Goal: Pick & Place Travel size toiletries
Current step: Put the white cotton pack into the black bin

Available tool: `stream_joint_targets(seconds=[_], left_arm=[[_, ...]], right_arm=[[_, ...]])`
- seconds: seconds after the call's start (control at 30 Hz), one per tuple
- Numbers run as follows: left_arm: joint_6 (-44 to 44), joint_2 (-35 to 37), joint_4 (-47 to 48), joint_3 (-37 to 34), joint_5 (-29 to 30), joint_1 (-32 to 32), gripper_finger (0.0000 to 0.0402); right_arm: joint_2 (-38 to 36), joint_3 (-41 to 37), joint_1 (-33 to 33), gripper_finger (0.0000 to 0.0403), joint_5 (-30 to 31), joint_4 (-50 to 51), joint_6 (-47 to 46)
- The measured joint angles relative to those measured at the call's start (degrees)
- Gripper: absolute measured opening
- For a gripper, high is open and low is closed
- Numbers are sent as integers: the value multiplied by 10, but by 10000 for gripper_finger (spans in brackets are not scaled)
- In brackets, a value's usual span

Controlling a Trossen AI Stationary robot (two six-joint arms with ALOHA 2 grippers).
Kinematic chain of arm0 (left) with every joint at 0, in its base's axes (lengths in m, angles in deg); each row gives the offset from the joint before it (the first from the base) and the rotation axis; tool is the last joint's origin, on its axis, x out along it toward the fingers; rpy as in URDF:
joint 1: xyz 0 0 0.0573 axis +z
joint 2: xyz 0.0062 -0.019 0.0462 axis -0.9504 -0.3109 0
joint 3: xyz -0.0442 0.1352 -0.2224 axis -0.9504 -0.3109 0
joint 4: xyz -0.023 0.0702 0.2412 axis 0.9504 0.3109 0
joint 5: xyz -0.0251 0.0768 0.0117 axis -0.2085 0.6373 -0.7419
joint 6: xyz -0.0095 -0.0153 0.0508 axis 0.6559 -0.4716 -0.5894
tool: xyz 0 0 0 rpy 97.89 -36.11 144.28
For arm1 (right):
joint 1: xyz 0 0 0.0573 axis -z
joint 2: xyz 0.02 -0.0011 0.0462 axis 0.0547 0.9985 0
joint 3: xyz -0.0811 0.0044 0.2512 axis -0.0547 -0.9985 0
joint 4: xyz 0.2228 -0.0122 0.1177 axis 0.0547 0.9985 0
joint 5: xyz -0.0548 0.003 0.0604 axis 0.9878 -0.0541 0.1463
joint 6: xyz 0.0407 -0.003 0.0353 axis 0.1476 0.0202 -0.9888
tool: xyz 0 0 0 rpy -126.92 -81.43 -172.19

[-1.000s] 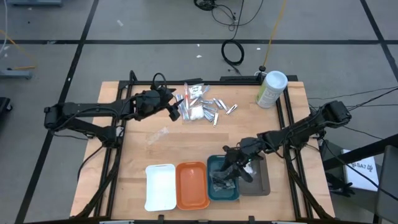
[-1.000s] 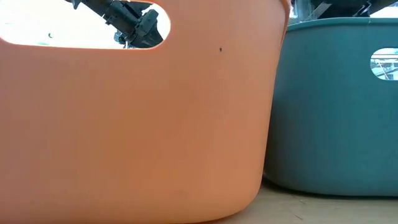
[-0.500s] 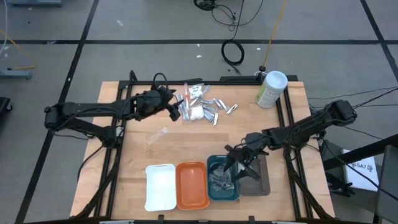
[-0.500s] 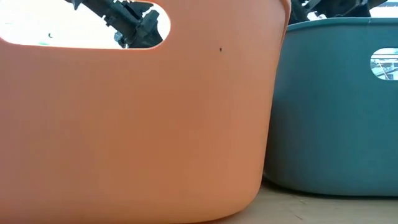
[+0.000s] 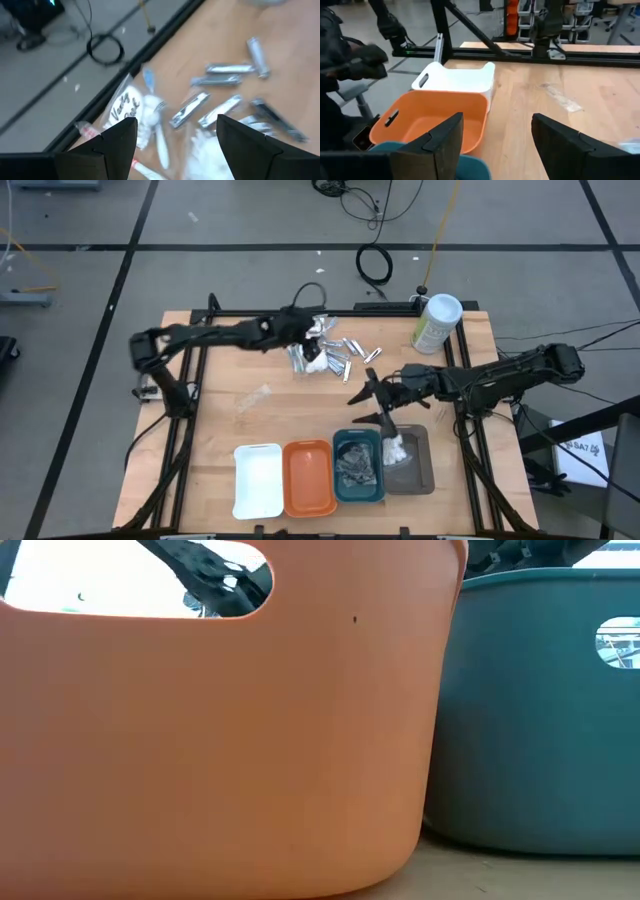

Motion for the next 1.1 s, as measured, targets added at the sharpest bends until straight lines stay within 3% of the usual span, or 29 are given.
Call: stream_joint_targets(seconds=[0.17,0.4,0.7,1.1], left_arm=[[31,-104,50,98,-81,42,269],[47,-181,108,165,-76,60,269],[68,-187,117,167,-32,60,269],[-57,-150,248,167,-107,32,269]], right_arm=[[1,0,4,221,-9,13,2],[1,0,4,221,-10,32,2],[1,0,4,222,-10,34,2],[1,0,4,219,-12,45,1]])
